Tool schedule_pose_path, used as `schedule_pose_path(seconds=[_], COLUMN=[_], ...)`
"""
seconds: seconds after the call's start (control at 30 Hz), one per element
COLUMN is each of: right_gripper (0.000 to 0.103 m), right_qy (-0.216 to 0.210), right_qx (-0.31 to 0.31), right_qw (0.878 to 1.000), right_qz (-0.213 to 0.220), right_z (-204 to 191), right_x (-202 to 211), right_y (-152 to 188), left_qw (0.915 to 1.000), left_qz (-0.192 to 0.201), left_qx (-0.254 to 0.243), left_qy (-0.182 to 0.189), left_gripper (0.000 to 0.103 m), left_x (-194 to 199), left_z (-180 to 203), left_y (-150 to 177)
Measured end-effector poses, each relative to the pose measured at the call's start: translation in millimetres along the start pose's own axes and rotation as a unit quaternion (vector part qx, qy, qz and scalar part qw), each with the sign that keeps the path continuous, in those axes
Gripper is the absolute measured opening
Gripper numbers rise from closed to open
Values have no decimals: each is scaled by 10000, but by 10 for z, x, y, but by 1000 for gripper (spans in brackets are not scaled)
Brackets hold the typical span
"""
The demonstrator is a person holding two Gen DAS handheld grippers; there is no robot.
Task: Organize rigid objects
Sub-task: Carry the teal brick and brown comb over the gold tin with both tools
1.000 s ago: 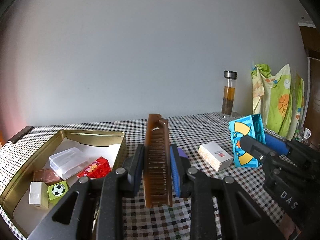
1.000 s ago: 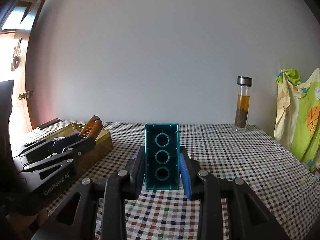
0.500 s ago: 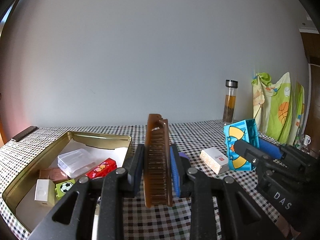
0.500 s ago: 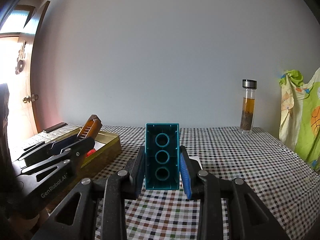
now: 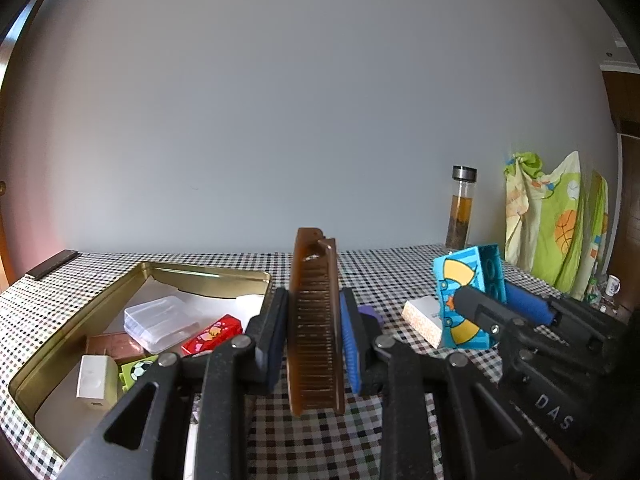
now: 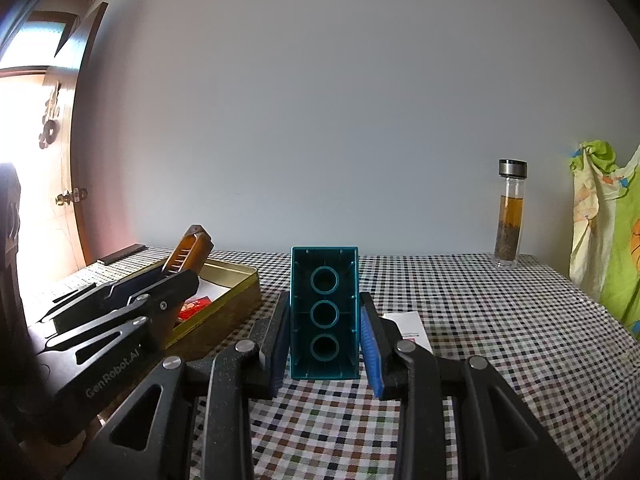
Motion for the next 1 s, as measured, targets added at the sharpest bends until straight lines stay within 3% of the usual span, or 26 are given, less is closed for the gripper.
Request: schedule_pose_path(seconds=[1.0], right_gripper=[34], right_qy=[-499], right_qx=[183], right_qw=[9986], right_qz=[30], right_z=[-627], right_x=[-31], right_y=[-63], left_qw=[9989], left_qz=[46], left_qx=[391], left_qy=[-257], left_gripper=[24], left_x=[226], left_z=[-526], left_y=[-31])
Point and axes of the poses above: each gripper's, at about its wrist camera, not at the fingertips, and x roughly against the way its jaws point, z to its right, y to its underside, the point moved 3 cm from there along -x, roughly the way its jaws point, and after that the axes turned 9 degrees about x, right-handed, at the moved point
